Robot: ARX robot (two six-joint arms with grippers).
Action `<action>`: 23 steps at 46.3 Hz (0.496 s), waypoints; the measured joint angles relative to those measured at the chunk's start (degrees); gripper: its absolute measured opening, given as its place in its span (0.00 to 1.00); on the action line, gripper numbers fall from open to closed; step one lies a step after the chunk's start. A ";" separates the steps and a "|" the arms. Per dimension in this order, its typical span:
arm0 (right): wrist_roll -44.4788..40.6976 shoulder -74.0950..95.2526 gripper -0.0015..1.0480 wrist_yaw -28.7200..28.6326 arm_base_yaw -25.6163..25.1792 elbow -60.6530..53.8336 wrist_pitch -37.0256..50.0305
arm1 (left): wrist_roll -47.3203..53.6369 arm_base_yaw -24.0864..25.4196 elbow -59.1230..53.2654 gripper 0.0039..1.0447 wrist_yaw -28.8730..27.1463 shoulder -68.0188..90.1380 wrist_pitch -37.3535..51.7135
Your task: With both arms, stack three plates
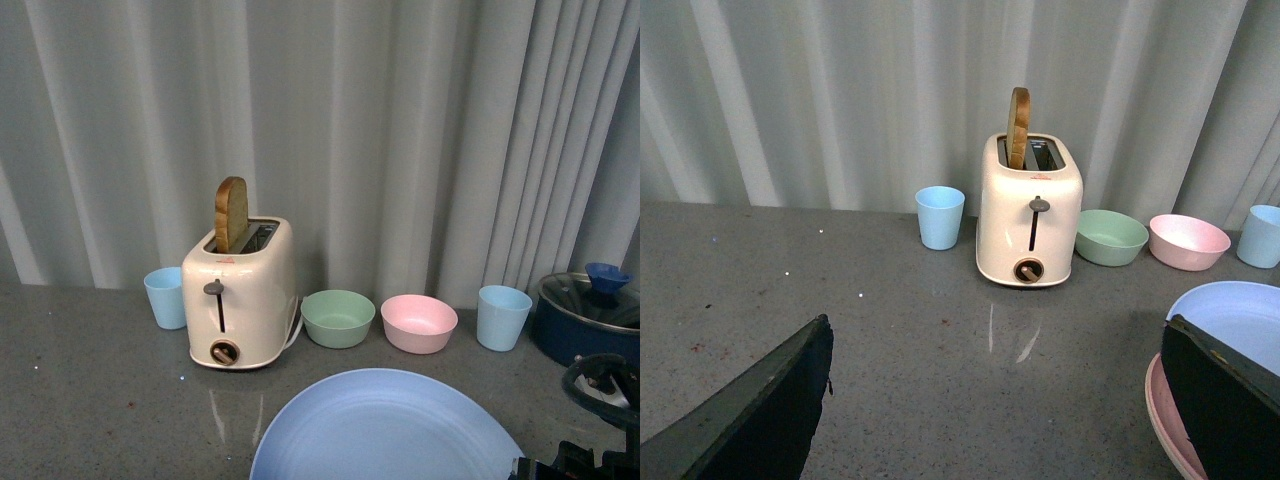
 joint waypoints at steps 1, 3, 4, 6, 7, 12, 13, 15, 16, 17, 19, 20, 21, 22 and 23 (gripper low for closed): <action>0.04 0.09 0.03 0.02 0.04 0.11 -0.26 | 0.00 0.00 0.00 0.94 0.02 0.00 0.00; 0.11 0.37 0.03 0.02 0.09 0.28 -0.57 | 0.00 0.00 0.00 0.94 0.02 0.00 0.00; 0.13 0.46 0.03 0.11 0.11 0.37 -0.83 | 0.00 0.00 0.00 0.94 0.00 0.00 0.00; 0.15 0.59 0.03 0.15 0.13 0.44 -0.90 | 0.00 0.00 0.00 0.94 0.02 0.00 0.00; 0.15 0.66 0.03 0.13 0.15 0.46 -0.90 | 0.00 0.00 0.00 0.94 0.00 0.00 0.00; 0.20 1.38 0.03 0.17 0.15 0.81 -1.29 | 0.00 0.00 0.00 0.94 0.00 0.00 0.00; 0.20 1.46 0.03 0.17 0.15 0.81 -1.33 | 0.02 0.00 0.00 0.94 0.00 0.00 0.00; 0.22 1.70 0.03 0.22 0.13 0.85 -1.70 | 0.00 0.00 0.00 0.94 0.00 0.00 0.00; 0.24 1.77 0.03 0.20 0.13 0.87 -1.75 | 0.00 0.00 0.00 0.94 0.00 0.00 0.00; 0.24 1.95 0.03 0.20 0.13 0.87 -1.81 | 0.00 0.00 0.00 0.94 0.02 0.00 0.00; 0.22 2.23 0.03 0.20 0.13 0.87 -1.95 | 0.00 0.00 0.00 0.94 0.00 0.00 0.00; 0.22 2.27 0.03 0.20 0.13 0.87 -2.14 | 0.00 0.00 0.00 0.94 0.00 0.00 0.00; 0.17 2.32 0.03 0.20 0.13 0.87 -2.36 | 0.00 0.00 0.00 0.94 0.00 0.00 0.00; 0.11 2.32 0.03 0.22 0.13 0.87 -2.56 | 0.00 0.00 0.00 0.94 0.00 0.00 0.00; 0.00 2.32 0.03 0.28 0.13 0.87 -2.82 | 0.00 0.00 0.00 0.94 0.00 0.00 0.00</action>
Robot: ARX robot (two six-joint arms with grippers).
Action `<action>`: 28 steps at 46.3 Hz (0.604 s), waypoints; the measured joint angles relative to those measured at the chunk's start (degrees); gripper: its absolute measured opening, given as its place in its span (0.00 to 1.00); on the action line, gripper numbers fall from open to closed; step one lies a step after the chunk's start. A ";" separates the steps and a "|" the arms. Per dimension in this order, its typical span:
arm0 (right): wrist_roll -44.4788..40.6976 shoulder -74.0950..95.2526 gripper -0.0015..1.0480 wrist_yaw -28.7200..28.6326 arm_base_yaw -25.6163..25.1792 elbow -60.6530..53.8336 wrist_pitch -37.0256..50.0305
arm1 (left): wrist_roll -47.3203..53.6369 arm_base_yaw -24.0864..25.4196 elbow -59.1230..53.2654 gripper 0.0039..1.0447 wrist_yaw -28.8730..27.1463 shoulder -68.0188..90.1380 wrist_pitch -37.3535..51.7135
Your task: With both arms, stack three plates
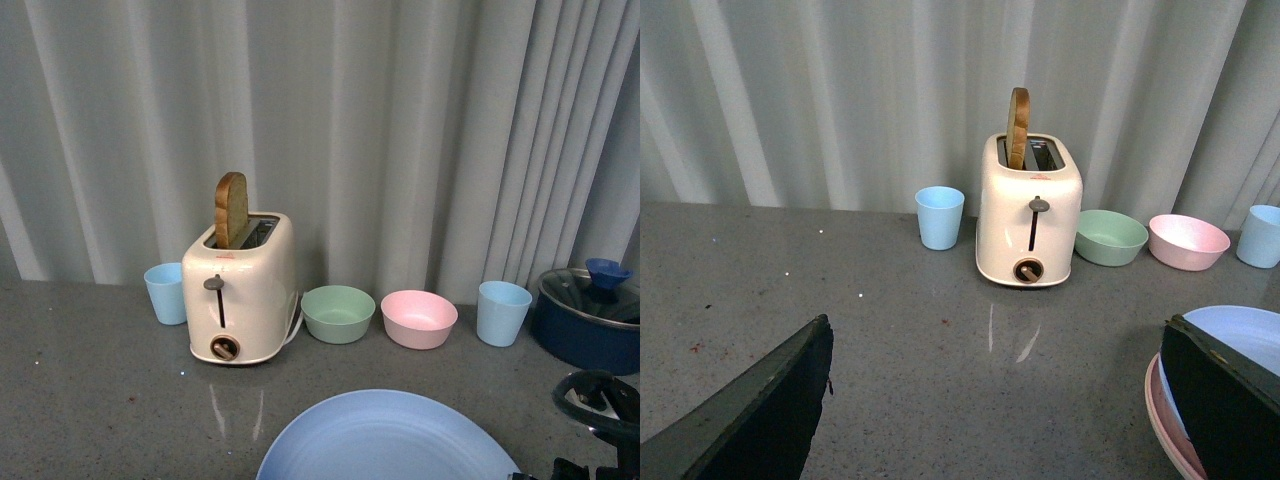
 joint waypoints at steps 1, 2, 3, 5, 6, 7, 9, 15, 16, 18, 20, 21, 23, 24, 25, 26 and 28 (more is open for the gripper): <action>0.00 0.00 0.03 0.00 0.00 0.00 -0.11 | 0.00 0.00 0.00 0.94 0.02 0.00 0.00; -0.02 0.00 0.03 0.00 0.00 0.00 -0.13 | 0.00 0.00 0.00 0.94 0.00 0.00 0.00; -0.04 0.00 0.03 -0.02 0.00 0.00 -0.15 | 0.00 0.00 0.00 0.94 0.02 0.00 0.00; -0.07 0.00 0.03 -0.02 -0.07 0.00 -0.26 | 0.00 0.00 0.00 0.94 0.00 0.00 0.00; -0.07 0.00 0.03 -0.02 -0.11 0.00 -0.37 | 0.02 0.00 0.00 0.94 0.00 0.00 0.00; -0.07 0.00 0.03 -0.07 -0.20 0.00 -0.55 | 0.00 0.00 0.00 0.94 0.00 0.00 0.00; -0.15 0.00 0.07 -0.13 -0.42 0.00 -0.85 | 0.00 0.00 0.00 0.94 0.00 0.00 0.00; -0.07 -0.02 0.33 -0.07 -1.46 0.00 -1.81 | 0.00 0.00 0.00 0.94 0.00 0.00 0.00; -0.07 -0.09 0.37 -0.07 -1.57 0.00 -1.92 | 0.00 0.00 0.00 0.94 0.02 0.00 0.00; -0.07 -0.28 0.44 -0.04 -1.84 0.00 -2.10 | 0.00 0.00 0.00 0.94 0.00 0.00 0.00; -0.04 -0.74 0.50 -0.04 -2.03 -0.04 -2.29 | 0.00 0.00 0.00 0.94 0.02 0.00 0.00; -0.04 -1.40 0.55 -0.07 -2.16 -0.20 -2.36 | 0.00 0.00 0.00 0.94 0.00 0.00 0.00; -0.02 -3.08 0.64 -0.11 -2.43 -0.68 -2.60 | 0.00 0.00 0.00 0.94 0.00 0.00 0.00; 0.00 -4.35 0.69 -0.22 -2.60 -1.05 -2.71 | 0.00 0.00 0.00 0.94 0.00 0.00 0.00; 0.04 -5.33 0.72 -0.42 -2.73 -1.42 -2.82 | 0.00 0.00 0.00 0.94 0.00 0.00 0.00; 0.04 -6.43 0.76 -0.55 -2.91 -1.79 -2.91 | 0.00 0.00 0.00 0.94 0.00 0.00 0.00; 0.02 -8.59 0.82 -0.76 -3.21 -2.64 -3.43 | 0.00 0.00 0.00 0.94 0.00 0.00 0.00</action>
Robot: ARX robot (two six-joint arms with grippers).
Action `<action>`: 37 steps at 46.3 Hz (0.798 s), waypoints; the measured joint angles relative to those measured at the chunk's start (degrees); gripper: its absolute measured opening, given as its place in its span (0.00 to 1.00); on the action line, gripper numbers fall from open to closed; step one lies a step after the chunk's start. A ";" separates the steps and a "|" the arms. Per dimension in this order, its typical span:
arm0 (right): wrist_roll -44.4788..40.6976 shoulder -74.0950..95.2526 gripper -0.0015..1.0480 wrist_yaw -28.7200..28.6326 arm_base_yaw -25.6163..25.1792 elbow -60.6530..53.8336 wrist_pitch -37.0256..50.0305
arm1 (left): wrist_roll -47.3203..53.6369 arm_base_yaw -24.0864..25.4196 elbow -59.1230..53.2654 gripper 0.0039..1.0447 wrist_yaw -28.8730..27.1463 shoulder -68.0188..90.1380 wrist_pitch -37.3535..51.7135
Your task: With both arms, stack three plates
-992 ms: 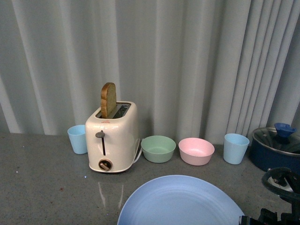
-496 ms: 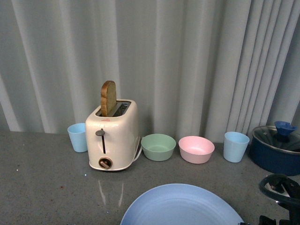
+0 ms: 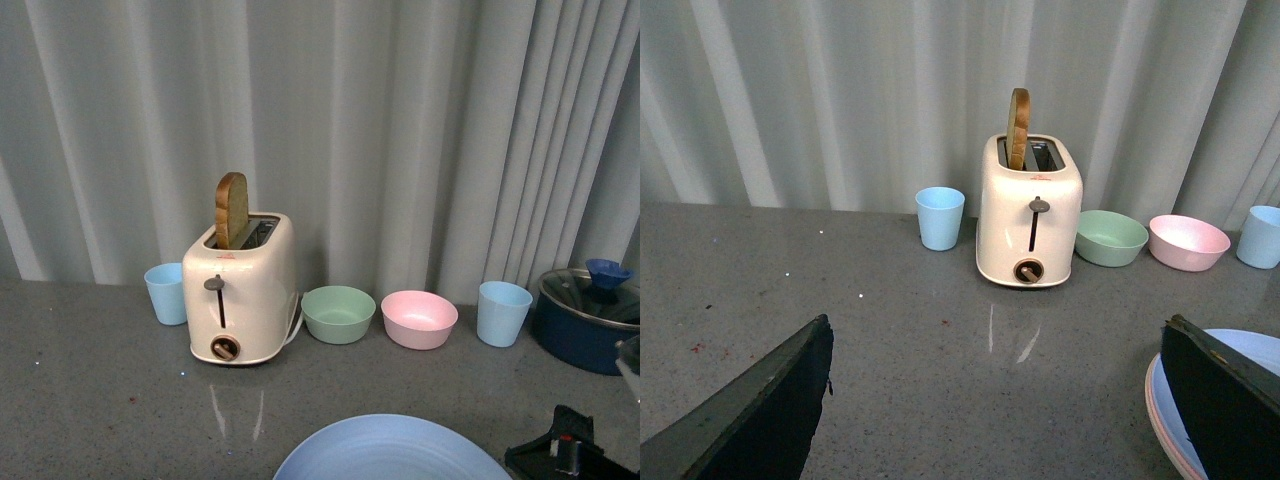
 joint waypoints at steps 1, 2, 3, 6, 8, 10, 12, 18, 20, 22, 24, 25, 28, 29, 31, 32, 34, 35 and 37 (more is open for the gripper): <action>-0.02 -1.07 0.86 0.02 -0.22 -0.37 -0.31 | 0.00 0.00 0.00 0.94 0.00 0.00 0.00; -0.04 -2.21 0.89 0.02 -0.46 -0.70 -0.59 | 0.00 0.00 0.00 0.94 0.02 0.00 0.00; -0.02 -3.26 0.92 0.07 -0.72 -1.22 -0.96 | 0.00 0.00 0.00 0.94 0.00 0.00 0.00; 0.13 -6.40 0.94 0.13 -1.79 -2.47 -1.99 | 0.00 0.00 0.00 0.94 0.00 0.00 0.00; 0.11 -8.59 0.92 0.63 -2.64 -3.34 -2.91 | 0.02 0.00 0.00 0.94 0.00 0.00 0.00; 0.15 -10.27 0.92 1.16 -3.37 -3.96 -3.67 | 0.00 0.00 0.00 0.94 0.00 0.00 0.00; 0.13 -12.59 0.93 1.97 -4.42 -4.68 -4.74 | 0.00 0.00 0.00 0.94 0.00 0.00 0.00; -1.53 -19.56 0.93 7.21 -7.04 -6.34 -7.65 | 0.00 0.00 0.00 0.94 0.00 0.00 0.00; -2.58 -21.57 0.93 9.27 -7.58 -6.73 -8.24 | 0.00 0.00 0.00 0.94 0.00 0.00 0.00; -4.07 -24.37 0.93 12.07 -8.20 -7.17 -9.16 | 0.00 0.00 0.00 0.94 0.00 0.00 0.00; -5.57 -27.28 0.93 14.23 -8.70 -7.58 -9.99 | 0.00 0.00 0.00 0.94 0.00 0.00 0.00; -5.77 -28.02 0.93 14.73 -8.81 -7.69 -10.16 | 0.00 0.00 0.00 0.94 0.00 0.00 0.00; -8.72 -32.57 0.93 17.99 -9.03 -8.17 -11.41 | 0.00 0.00 0.00 0.94 0.02 0.00 0.00; -9.46 -34.05 0.93 18.95 -9.03 -8.28 -11.85 | 0.00 0.00 0.00 0.94 0.00 0.00 0.00; -11.19 -36.26 0.93 20.39 -9.01 -8.41 -12.50 | 0.00 0.00 0.00 0.94 0.00 0.00 0.00; -11.91 -37.62 0.93 21.20 -8.96 -8.46 -12.92 | 0.00 0.00 0.00 0.94 0.00 0.00 0.00; -14.27 -40.98 0.93 22.97 -8.66 -8.59 -13.81 | 0.00 0.00 0.00 0.94 0.02 0.00 0.00; -15.76 -42.82 0.93 24.00 -8.37 -8.68 -14.53 | 0.00 0.00 0.00 0.94 0.00 0.00 0.00; -17.14 -45.27 0.93 25.00 -7.89 -8.76 -15.37 | 0.00 0.00 0.00 0.94 0.00 0.00 0.00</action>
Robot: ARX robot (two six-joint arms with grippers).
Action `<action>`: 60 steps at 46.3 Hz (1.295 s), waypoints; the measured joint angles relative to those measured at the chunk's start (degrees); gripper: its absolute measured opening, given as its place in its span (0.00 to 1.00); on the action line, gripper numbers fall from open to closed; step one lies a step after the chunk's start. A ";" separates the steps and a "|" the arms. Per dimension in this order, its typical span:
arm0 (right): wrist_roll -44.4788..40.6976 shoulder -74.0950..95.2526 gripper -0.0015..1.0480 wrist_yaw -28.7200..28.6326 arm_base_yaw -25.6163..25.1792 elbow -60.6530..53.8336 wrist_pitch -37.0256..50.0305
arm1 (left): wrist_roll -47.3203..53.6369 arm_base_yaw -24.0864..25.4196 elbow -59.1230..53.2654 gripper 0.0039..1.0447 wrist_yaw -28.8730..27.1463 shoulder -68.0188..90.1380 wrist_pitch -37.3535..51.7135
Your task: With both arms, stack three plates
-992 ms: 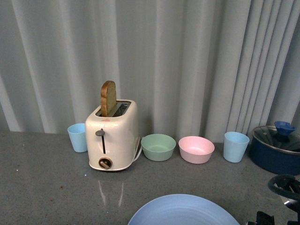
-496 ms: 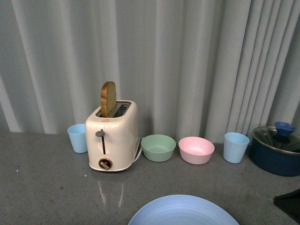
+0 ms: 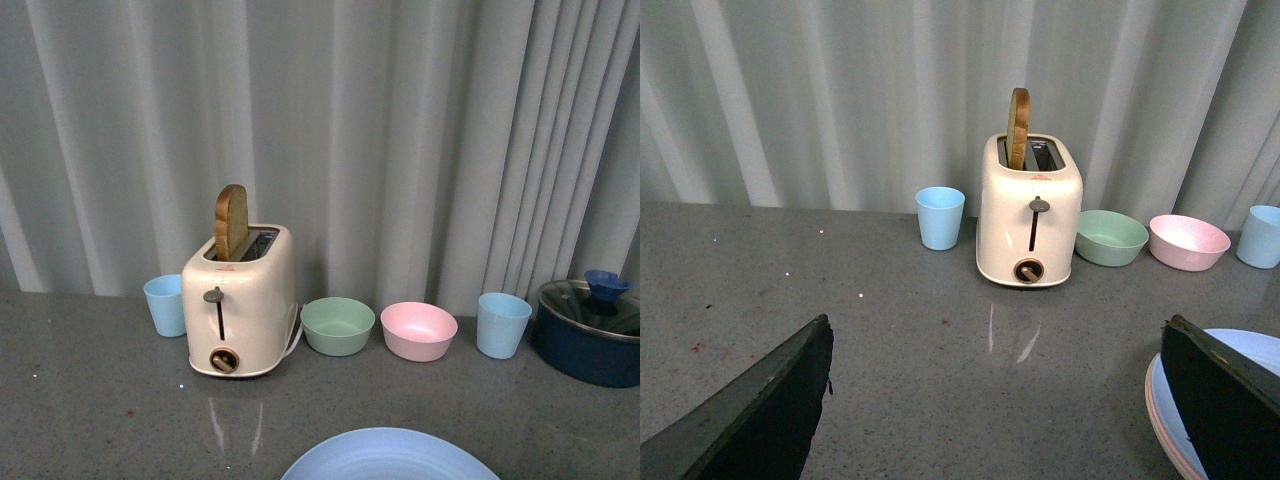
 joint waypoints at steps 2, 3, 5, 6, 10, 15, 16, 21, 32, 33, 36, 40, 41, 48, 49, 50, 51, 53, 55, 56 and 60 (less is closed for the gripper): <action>-3.19 -2.58 0.86 -4.81 0.00 -2.71 6.99 | 0.00 0.00 0.00 0.94 0.02 0.00 0.00; -3.87 -3.41 0.83 -6.78 0.00 -4.13 10.47 | 0.00 0.00 0.00 0.94 0.00 0.00 0.00; -5.66 -5.90 0.73 -8.13 1.31 -7.54 17.62 | 0.00 0.00 0.00 0.94 0.00 0.00 0.00; -6.12 -6.73 0.69 -7.13 2.19 -8.33 18.75 | 0.00 0.00 0.00 0.94 0.00 0.00 0.00; -7.06 -9.53 0.56 -6.49 3.87 -10.51 19.45 | 0.00 0.00 0.00 0.94 0.00 -0.02 0.00; -7.65 -12.44 0.37 -6.27 4.15 -13.25 18.58 | 0.02 0.00 0.00 0.94 0.00 -0.02 0.00; -7.74 -12.94 0.34 -6.19 4.15 -13.62 18.38 | 0.00 0.00 0.00 0.94 0.00 -0.02 0.00; -7.87 -16.24 0.15 -6.19 4.15 -15.32 16.94 | 0.00 0.00 0.00 0.94 0.02 -0.02 0.00; -8.04 -23.02 0.03 -6.21 4.15 -17.90 12.83 | 0.00 0.00 0.00 0.94 0.00 -0.02 0.00; -8.04 -23.93 0.03 -6.21 4.15 -18.18 12.20 | 0.00 0.00 0.00 0.94 0.02 -0.02 0.00; -8.04 -26.62 0.03 -6.21 4.15 -18.95 10.23 | 0.00 0.00 0.00 0.94 0.02 -0.02 0.00; -8.04 -28.68 0.03 -6.21 4.15 -19.91 9.25 | 0.02 0.00 0.00 0.94 0.00 -0.02 0.00; -8.07 -29.03 0.03 -6.21 4.15 -20.72 10.34 | 0.00 0.00 0.00 0.94 0.00 -0.02 0.00; -8.07 -33.99 0.03 -6.21 4.15 -21.42 6.03 | 0.00 0.00 0.00 0.94 0.00 0.00 0.00; -8.07 -34.93 0.03 -6.21 4.15 -21.42 5.20 | 0.00 0.00 0.00 0.94 0.02 0.00 0.00; -8.07 -35.78 0.03 -6.21 4.15 -21.42 4.44 | 0.00 0.00 0.00 0.94 0.00 -0.02 0.00; -8.07 -36.65 0.03 -6.21 4.15 -21.42 3.65 | 0.00 0.00 0.00 0.94 0.00 -0.02 0.00; -8.07 -37.97 0.03 -6.21 4.15 -21.42 2.38 | 0.00 0.00 0.00 0.94 0.00 -0.02 0.00; -8.07 -39.36 0.03 -6.21 4.15 -21.42 0.94 | 0.00 0.00 0.00 0.94 0.02 -0.02 0.00; -8.07 -39.98 0.03 -6.21 4.15 -21.42 0.28 | 0.00 0.00 0.00 0.94 0.02 -0.02 0.00; -8.07 -42.14 0.03 -6.21 4.15 -21.42 -1.79 | 0.00 0.00 0.00 0.94 0.02 -0.02 0.00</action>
